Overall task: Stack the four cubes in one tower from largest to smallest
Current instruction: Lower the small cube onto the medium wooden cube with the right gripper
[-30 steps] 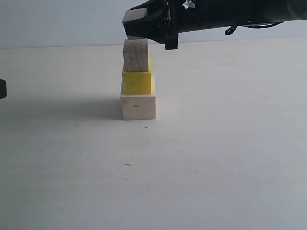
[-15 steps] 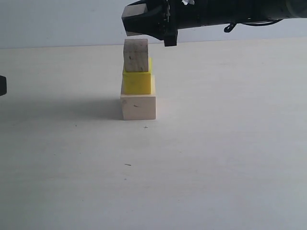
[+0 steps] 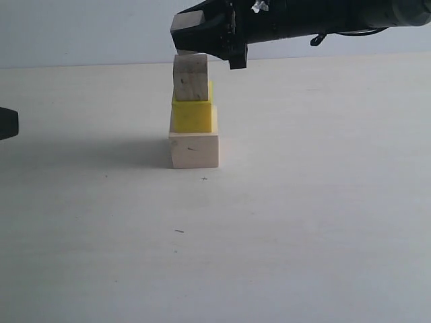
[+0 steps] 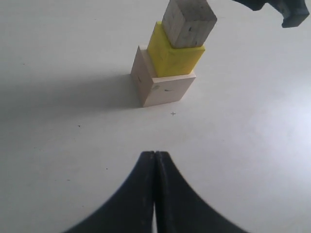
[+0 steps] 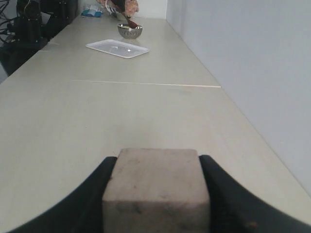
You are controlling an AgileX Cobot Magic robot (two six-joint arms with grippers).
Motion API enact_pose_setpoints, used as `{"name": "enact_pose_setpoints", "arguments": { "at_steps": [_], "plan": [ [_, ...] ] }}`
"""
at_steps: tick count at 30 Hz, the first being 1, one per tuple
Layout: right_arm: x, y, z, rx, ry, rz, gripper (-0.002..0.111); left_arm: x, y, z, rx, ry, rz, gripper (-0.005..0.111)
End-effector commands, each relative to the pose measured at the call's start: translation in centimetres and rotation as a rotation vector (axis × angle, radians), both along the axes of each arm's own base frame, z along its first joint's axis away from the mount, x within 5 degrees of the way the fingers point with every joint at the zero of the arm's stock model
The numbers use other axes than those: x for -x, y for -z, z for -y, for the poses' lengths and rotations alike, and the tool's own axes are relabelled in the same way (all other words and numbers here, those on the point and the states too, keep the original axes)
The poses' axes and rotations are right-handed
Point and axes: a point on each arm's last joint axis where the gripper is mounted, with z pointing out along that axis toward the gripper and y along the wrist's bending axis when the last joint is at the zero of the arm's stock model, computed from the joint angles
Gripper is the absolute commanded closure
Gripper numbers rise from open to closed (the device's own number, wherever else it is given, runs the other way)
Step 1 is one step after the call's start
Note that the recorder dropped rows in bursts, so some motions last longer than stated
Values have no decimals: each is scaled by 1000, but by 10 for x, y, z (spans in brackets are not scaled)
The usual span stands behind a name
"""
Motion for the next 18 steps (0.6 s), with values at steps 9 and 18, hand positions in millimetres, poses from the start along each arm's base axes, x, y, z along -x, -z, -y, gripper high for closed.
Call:
{"name": "enact_pose_setpoints", "arguments": {
  "at_steps": [9, 18],
  "plan": [
    [-6, 13, -2, -36, 11, -26, 108, -4, 0, 2, -3, 15, 36, 107],
    [-6, 13, -2, -33, 10, -30, 108, -4, 0, 2, -3, 15, 36, 107]
  ]
}}
